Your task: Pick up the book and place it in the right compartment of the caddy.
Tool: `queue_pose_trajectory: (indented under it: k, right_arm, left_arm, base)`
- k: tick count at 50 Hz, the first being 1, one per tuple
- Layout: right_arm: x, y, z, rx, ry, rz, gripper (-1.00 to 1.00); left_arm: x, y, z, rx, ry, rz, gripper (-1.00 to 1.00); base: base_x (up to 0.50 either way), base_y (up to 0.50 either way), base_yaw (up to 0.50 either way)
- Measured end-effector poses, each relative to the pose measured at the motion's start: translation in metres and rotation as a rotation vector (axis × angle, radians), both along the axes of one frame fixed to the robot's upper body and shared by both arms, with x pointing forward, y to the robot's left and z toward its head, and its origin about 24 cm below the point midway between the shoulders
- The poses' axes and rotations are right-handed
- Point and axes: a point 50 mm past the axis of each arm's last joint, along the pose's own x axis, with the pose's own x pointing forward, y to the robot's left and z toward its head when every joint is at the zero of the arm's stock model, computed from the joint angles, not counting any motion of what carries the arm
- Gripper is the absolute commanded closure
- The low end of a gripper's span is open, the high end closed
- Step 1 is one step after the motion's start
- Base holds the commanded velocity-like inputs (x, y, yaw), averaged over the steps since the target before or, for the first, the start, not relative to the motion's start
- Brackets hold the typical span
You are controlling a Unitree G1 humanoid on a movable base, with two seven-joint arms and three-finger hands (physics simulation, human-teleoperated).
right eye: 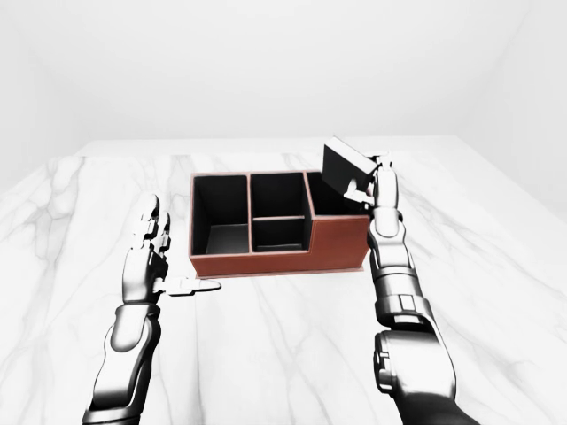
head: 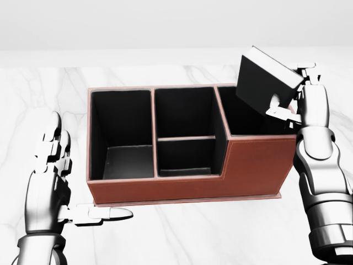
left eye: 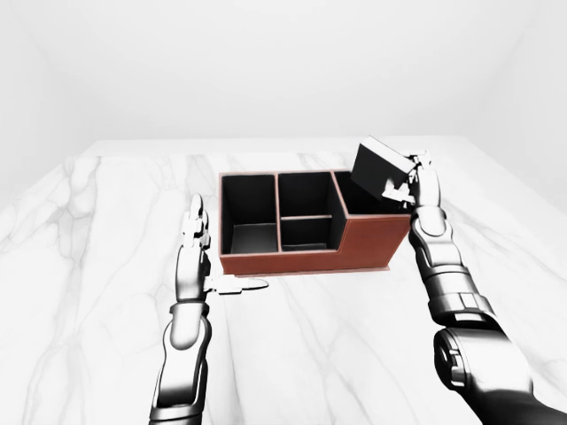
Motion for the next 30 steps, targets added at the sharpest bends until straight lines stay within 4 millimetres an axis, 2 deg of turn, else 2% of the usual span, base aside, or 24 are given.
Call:
queue_pose_trajectory:
  k: [30]
  right_arm:
    - [0.01, -0.001, -0.02, 0.003, 0.149, -0.022, 1.0]
  left_arm:
    - [0.001, 0.0, -0.003, 0.001, 0.013, 0.0, -1.0]
  base:
    - [0.0, 0.0, 0.0]
